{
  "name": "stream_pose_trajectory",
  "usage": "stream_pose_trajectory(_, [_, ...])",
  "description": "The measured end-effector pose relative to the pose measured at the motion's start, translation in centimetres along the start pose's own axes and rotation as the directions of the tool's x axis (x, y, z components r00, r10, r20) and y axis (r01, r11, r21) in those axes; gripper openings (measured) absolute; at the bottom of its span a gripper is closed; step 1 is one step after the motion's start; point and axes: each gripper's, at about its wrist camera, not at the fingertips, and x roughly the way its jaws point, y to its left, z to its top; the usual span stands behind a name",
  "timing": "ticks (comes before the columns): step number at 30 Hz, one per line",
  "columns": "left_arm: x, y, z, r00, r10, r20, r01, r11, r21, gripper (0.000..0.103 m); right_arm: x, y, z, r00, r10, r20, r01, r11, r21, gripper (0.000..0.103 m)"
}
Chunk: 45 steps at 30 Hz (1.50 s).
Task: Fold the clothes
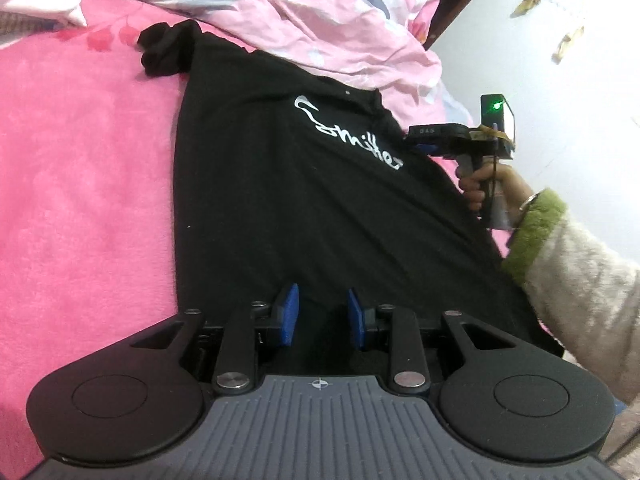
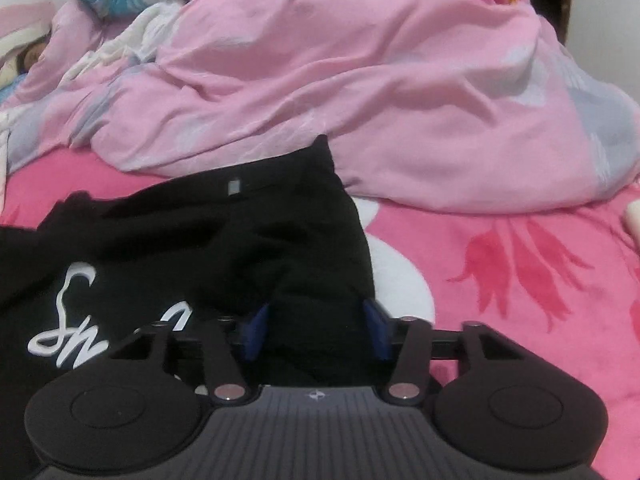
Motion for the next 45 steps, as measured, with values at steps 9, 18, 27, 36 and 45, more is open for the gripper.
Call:
stream_pose_trajectory(9, [-0.3,0.5,-0.6,0.999,-0.043,0.028,0.042,0.998,0.035,0.028,-1.7,-6.3,3.1,0.986,0.007,0.167,-0.064,0.94,0.334,0.02])
stream_pose_trajectory(18, [-0.4,0.5,-0.9,0.998,-0.049,0.038,0.048,0.998,0.04,0.028,3.9,-10.3,1.2,0.992,-0.012,0.126,-0.059,0.836,0.546,0.02])
stream_pose_trajectory(27, [-0.3,0.4,-0.9,0.998,-0.047,0.045,0.045,0.998,0.034,0.028,-9.1,-17.0,-1.3,0.984,0.043,0.17,-0.146,0.735,0.662,0.044])
stream_pose_trajectory(36, [-0.3,0.0,-0.8,0.999,-0.011,0.041,0.011,1.0,0.009,0.028,-22.8,-20.0,-9.0,0.965,0.14,0.223,-0.254,0.719,0.646,0.045])
stream_pose_trajectory(45, [-0.3,-1.1,-0.8,0.998,0.055,0.043,-0.055,0.998,0.003,0.028,-13.3,-12.7,-8.5,0.987,0.13,0.09,-0.156,0.893,0.422,0.039])
